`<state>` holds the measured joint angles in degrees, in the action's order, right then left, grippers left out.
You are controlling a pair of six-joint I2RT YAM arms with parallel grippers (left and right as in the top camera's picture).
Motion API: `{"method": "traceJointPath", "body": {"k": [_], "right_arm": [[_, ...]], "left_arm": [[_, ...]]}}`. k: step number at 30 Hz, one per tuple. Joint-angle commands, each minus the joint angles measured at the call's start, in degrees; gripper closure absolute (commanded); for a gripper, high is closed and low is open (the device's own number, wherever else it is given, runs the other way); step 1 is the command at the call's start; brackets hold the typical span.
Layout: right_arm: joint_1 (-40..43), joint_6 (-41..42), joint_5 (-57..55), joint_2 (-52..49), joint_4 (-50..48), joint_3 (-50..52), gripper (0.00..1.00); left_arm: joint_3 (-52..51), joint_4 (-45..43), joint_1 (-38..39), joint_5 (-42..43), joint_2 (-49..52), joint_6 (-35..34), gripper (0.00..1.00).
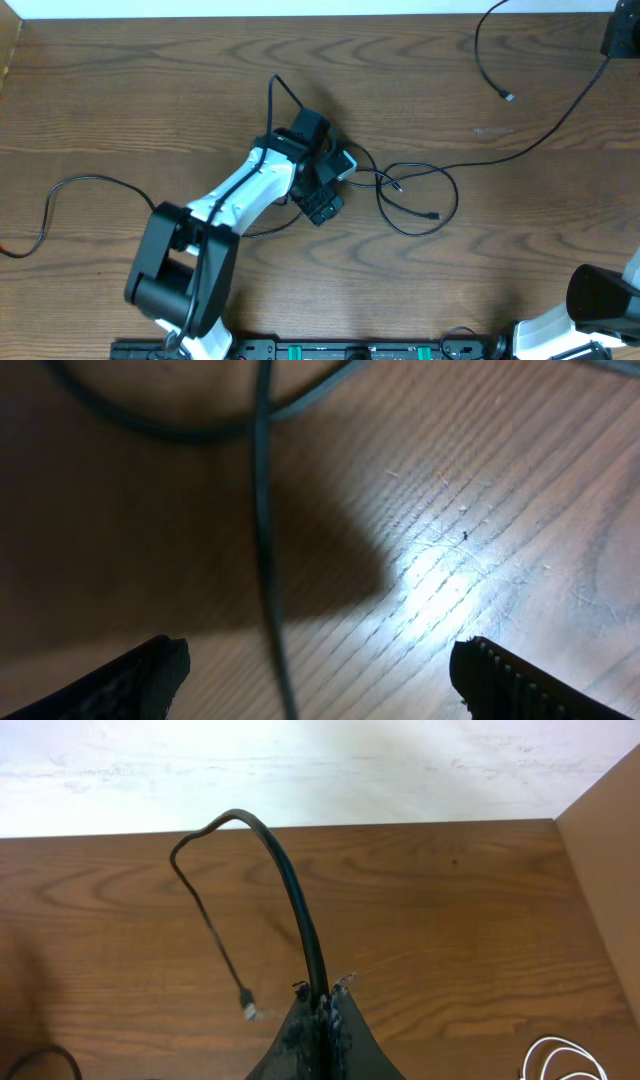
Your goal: Untangle cables
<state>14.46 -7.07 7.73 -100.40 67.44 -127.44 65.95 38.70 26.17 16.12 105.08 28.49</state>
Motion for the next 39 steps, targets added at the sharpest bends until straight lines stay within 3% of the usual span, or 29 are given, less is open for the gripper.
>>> {"method": "traceJointPath", "body": {"k": [1, 2, 4, 8, 9, 17, 23, 30, 33, 37, 39], "right_arm": [[-0.26, -0.72, 0.42, 0.26, 0.11, 0.09, 0.99], [-0.26, -0.72, 0.39, 0.26, 0.13, 0.09, 0.99], [-0.26, -0.74, 0.39, 0.26, 0.13, 0.09, 0.99], [-0.26, -0.74, 0.39, 0.26, 0.33, 0.09, 0.99], [-0.26, -0.74, 0.39, 0.26, 0.35, 0.09, 0.99], [-0.26, -0.74, 0.39, 0.24, 0.55, 0.11, 0.99], [-0.26, -0.76, 0.39, -0.24, 1.18, 0.46, 0.99], [-0.26, -1.79, 0.42, -0.24, 0.92, 2.43, 0.99], [-0.26, -2.75, 3.58, -0.24, 1.01, 3.69, 0.99], [-1.86, -13.25, 17.88, -0.24, 5.31, 6.71, 0.99], [-3.3, -16.44, 19.63, -0.24, 8.52, 8.15, 0.99]], "left_arm": [[-0.17, -0.04, 0.7, 2.32, 3.3, -0.72, 0.11], [-0.17, -0.37, 0.92, 2.32, 3.96, -0.72, 0.12], [-0.17, -1.64, 1.18, 2.23, 5.31, -0.72, 0.23], [-0.15, -3.5, 1.11, 1.86, 6.12, -0.74, 0.73], [-0.09, -3.65, 1.14, 1.05, 5.86, -0.79, 0.91], [-0.02, -4.17, 0.76, -11.93, 2.23, -6.27, 0.93], [0.0, -10.14, -3.21, -26.34, -3.74, -23.39, 0.93], [0.02, -12.52, -11.04, -25.44, -6.95, -38.84, 0.92], [0.0, -12.11, -13.27, -24.09, -7.04, -39.08, 0.92], [0.0, -10.93, -13.62, -24.33, -7.04, -36.46, 0.92], [0.0, -10.95, -13.66, -24.3, -7.04, -36.52, 0.93]]}}
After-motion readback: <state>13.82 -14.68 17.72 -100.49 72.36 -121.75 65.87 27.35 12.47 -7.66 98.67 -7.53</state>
